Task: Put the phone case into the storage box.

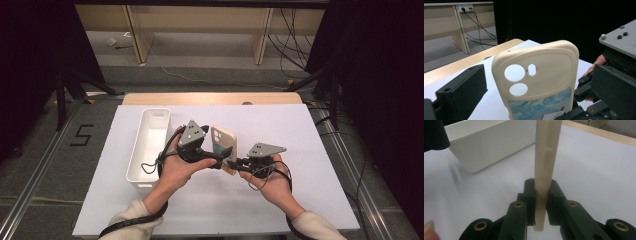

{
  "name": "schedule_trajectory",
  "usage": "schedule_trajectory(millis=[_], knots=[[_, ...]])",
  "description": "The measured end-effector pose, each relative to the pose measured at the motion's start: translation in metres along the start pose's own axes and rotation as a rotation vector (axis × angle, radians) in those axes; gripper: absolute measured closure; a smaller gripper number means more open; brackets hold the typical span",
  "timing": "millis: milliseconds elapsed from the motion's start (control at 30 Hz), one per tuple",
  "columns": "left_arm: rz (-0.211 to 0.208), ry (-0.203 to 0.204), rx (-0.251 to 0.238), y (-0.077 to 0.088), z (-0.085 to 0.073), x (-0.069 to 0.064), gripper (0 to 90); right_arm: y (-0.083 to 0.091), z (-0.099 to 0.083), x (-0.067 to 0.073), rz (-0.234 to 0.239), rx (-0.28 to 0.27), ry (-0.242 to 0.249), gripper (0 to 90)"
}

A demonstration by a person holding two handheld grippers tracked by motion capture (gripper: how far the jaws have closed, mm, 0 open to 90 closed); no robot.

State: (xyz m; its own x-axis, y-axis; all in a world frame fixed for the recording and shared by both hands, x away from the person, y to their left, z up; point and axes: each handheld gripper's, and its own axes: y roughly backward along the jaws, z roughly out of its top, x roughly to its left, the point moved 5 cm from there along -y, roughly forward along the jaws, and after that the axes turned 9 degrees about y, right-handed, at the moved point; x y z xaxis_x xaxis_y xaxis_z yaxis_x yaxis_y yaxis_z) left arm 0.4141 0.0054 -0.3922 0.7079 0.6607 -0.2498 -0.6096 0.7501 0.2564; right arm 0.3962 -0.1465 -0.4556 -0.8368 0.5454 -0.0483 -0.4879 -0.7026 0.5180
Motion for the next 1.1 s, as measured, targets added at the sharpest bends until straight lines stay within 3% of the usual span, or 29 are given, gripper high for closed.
schedule_trajectory(millis=[1100], knots=[[0.018, 0.025, -0.023, -0.014, 0.002, -0.003, 1.9, -0.001, 0.004, 0.002, -0.01, -0.024, -0.012, 80.6]])
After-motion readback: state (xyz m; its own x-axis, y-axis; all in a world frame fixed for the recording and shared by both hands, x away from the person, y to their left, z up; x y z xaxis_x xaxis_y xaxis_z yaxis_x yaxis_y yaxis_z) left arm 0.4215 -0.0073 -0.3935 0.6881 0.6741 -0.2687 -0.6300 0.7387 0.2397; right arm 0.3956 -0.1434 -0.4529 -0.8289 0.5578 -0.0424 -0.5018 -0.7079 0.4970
